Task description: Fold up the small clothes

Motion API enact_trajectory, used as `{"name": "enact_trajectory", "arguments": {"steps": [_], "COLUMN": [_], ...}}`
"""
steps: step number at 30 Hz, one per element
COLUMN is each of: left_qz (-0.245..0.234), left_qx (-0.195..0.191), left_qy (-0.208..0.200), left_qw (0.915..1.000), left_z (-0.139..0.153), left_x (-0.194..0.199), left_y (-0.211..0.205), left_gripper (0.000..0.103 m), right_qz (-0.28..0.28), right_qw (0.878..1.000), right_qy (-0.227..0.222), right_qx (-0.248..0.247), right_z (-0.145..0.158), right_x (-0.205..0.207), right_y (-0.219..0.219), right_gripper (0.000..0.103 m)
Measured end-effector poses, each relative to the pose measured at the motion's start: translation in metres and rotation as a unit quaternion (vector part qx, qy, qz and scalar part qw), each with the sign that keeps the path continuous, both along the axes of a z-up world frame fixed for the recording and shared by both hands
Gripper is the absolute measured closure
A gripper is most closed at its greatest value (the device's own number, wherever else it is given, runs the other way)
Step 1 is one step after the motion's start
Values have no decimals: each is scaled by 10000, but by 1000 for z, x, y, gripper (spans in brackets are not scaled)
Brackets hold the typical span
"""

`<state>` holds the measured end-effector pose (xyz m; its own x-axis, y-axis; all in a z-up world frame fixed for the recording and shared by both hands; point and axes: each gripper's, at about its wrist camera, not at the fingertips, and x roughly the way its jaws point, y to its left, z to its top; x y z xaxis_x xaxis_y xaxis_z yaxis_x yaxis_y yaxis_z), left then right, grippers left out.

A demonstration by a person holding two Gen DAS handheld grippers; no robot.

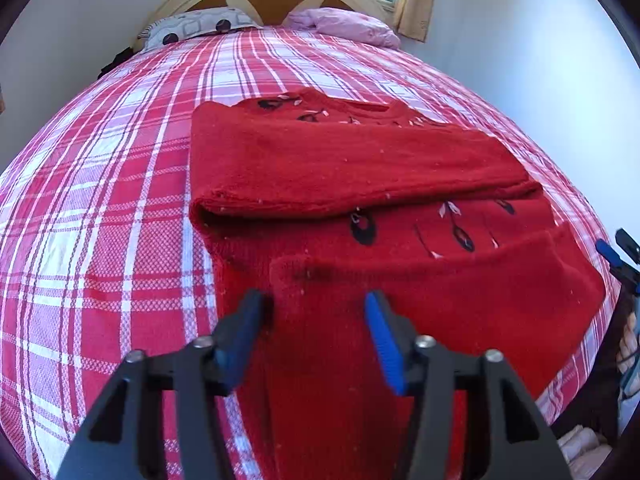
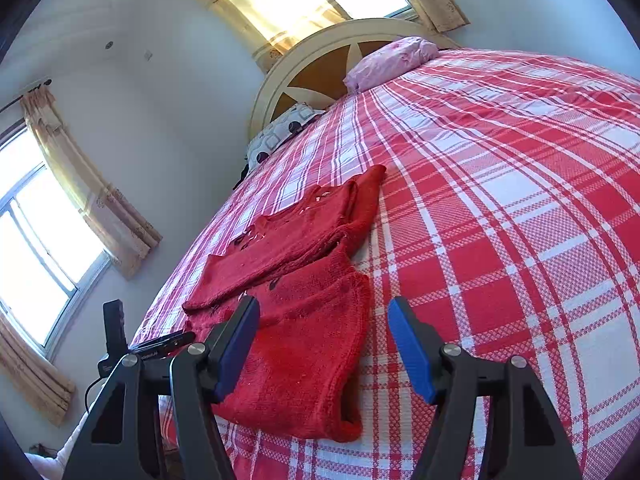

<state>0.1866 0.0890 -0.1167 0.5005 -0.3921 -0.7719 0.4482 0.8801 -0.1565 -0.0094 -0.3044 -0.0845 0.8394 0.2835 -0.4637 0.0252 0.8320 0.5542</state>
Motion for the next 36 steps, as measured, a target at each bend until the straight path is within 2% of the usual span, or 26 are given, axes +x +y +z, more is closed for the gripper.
{"name": "enact_trajectory", "arguments": {"steps": [3,4,6,7,10,11,13,15,17,19,22,25,26,27,28,29,32,36], "left_qz": [62,88,32,-11,-20,14,140,294,470,534,581,635,645,663,673,680,643,537], "left_qx": [102,100,17,-35,-64,-194,-637,-1334,-1630,-1701,-1470,-1239,-1223,-1205,-1201,-1210,-1165,-1139], "left_qy": [-80,-85,-69,-60,-110,-101,-12,3,-74,-116,-20,125,151,172,186,191,172,125], "left_qw": [9999,9999,10000,10000,9999,9998,9979,9906,9855,9839,9874,9902,9903,9904,9903,9901,9910,9920], "left_z": [-2,-2,0,2,6,7,10,16,21,21,14,2,0,-3,-4,-5,-4,-3], "left_x": [-1,-1,-5,-6,-11,-12,-14,-19,-24,-27,-23,-17,-16,-15,-16,-16,-16,-15], "left_y": [-6,-6,-9,-9,-8,-3,9,28,39,42,34,25,24,23,25,25,26,24], "left_gripper": [42,44,69,88,92,93,93,93,93,94,93,93,93,93,93,93,92,91], "right_qz": [-26,-39,-83,-106,-86,-66,-10,56,127,238,365,421,458,520,524,512,577,706], "right_qw": [10000,10000,9999,9999,9990,9985,9974,9970,9964,9953,9922,9856,9820,9770,9722,9690,9630,9642], "right_qy": [-42,-53,-43,-27,16,34,72,120,226,369,537,651,608,614,646,617,367,244], "right_qx": [-58,-64,-93,-133,-436,-536,-711,-767,-808,-867,-1069,-1502,-1726,-1973,-2189,-2336,-2608,-2544], "right_z": [3,3,3,2,3,3,2,0,-5,-11,-19,-25,-25,-25,-25,-25,-19,-16], "right_x": [-1,-2,-2,-2,-1,0,2,6,15,29,48,63,65,67,68,67,57,51], "right_y": [0,-1,-4,-4,-2,0,2,3,5,8,18,32,39,47,53,57,65,67], "right_gripper": [35,35,35,35,35,35,35,35,35,35,35,36,40,63,76,83,88,88]}}
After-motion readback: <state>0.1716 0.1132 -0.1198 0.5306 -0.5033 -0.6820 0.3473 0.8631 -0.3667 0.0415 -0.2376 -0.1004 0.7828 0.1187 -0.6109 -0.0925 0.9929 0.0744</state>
